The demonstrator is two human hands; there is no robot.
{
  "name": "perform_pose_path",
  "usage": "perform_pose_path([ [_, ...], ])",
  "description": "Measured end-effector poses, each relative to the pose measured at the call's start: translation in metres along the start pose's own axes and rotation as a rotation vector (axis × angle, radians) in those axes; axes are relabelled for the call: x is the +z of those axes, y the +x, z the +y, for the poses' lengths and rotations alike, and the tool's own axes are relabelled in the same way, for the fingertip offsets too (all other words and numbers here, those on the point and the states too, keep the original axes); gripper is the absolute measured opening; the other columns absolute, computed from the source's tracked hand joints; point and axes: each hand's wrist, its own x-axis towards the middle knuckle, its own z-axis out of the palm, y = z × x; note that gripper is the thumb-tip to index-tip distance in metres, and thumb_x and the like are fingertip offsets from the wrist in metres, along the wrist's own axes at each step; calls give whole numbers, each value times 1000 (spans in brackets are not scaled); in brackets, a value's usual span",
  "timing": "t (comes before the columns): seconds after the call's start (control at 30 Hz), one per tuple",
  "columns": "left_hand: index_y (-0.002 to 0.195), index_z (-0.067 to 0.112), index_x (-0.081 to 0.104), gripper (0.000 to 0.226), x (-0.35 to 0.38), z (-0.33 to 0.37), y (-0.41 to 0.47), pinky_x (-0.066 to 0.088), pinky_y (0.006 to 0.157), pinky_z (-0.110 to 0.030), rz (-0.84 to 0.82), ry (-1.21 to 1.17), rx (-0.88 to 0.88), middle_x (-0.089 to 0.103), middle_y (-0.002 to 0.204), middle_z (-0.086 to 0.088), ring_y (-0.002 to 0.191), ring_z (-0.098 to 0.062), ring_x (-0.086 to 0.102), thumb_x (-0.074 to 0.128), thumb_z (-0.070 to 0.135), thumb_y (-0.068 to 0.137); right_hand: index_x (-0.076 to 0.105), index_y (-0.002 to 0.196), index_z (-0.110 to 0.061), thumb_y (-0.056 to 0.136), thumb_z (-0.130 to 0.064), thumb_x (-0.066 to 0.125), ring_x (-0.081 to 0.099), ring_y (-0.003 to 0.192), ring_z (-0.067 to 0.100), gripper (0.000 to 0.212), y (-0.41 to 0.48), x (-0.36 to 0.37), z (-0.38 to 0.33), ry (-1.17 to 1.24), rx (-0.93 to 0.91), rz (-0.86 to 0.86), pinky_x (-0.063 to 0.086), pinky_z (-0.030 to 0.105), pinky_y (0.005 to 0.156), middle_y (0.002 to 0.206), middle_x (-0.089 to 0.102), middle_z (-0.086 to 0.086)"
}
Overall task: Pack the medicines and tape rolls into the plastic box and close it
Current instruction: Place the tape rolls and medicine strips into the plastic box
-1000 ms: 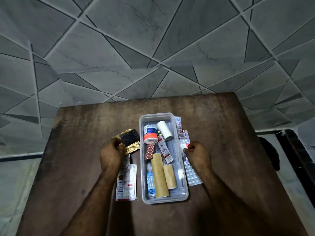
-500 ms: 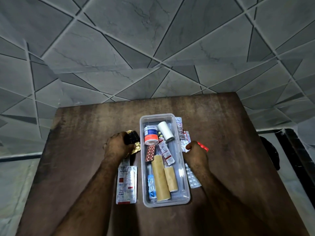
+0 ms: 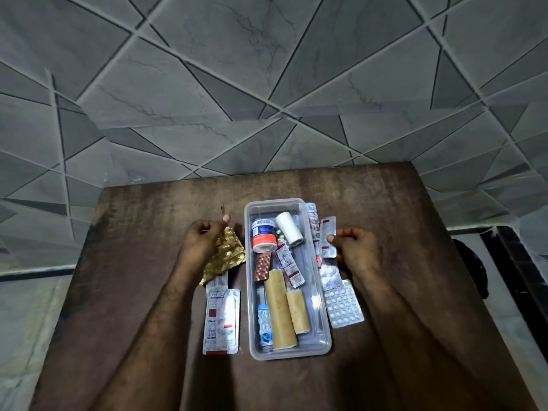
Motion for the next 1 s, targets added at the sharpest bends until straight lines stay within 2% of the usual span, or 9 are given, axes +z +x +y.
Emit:
perform_pose_path([
  [0.07,95,16,57,40,5,10,-6,46,70,-32,-39,-82,-37,64,82,-3,73,-16,60,69,52,81,68,79,-11,74,-8,77,70,71,32,11,-3,6,-15,19,-47,-5,61,49,62,84,74,17],
  [0.17,96,15,58,37,16,26,-13,50,74,-34,-127,-162,-67,70,88,-8,79,-22,66,66,49,84,67,80,-10,76,-5,76,67,66,22,11,-7,19,-35,-7,-135,-26,57,28,51,83,73,15],
  [0.27,101,6,56,31,27,34,-16,53,65,-30,-189,-161,-106,68,97,-17,78,-24,64,56,36,95,67,76,-18,75,-7,78,72,73,25,15,-6,37,-43,-99,-202,-42,62,38,64,83,75,11],
  [0.33,112,-1,51,31,37,36,-17,56,55,-28,-211,-88,-136,65,103,-25,73,-24,65,52,27,98,66,72,-23,71,-16,80,72,77,23,16,-4,48,-44,-221,-237,-39,60,43,75,83,75,4],
  [0.4,107,1,51,24,46,36,-17,58,52,-29,-217,14,-134,64,100,-23,71,-25,67,52,22,98,69,78,-23,72,-19,79,71,82,21,13,-2,56,-43,-297,-242,-37,58,39,81,88,75,3],
  [0.53,77,14,59,25,66,30,-6,61,73,-48,-76,318,-40,71,89,-18,79,-33,72,57,31,94,72,91,-22,77,-20,75,68,92,21,14,1,67,-42,-422,-233,-9,55,31,86,101,73,3],
  [0.67,89,6,71,34,76,28,-3,48,69,-27,70,621,52,73,93,-17,85,-32,68,58,37,91,73,85,-22,76,-18,70,68,91,22,10,5,75,-42,-494,-237,-1,54,29,82,100,74,1],
  [0.83,96,9,73,42,82,26,-6,39,61,-24,107,817,93,74,91,-14,83,-30,70,63,48,85,74,89,-23,76,-22,69,67,94,26,14,7,77,-39,-573,-282,-3,52,28,80,101,74,4],
  [1.0,95,7,71,47,81,27,-11,35,61,-26,59,908,207,73,91,-15,81,-30,69,54,51,90,74,90,-22,79,-20,65,67,96,28,14,7,73,-37,-608,-350,-9,51,29,80,100,74,6],
])
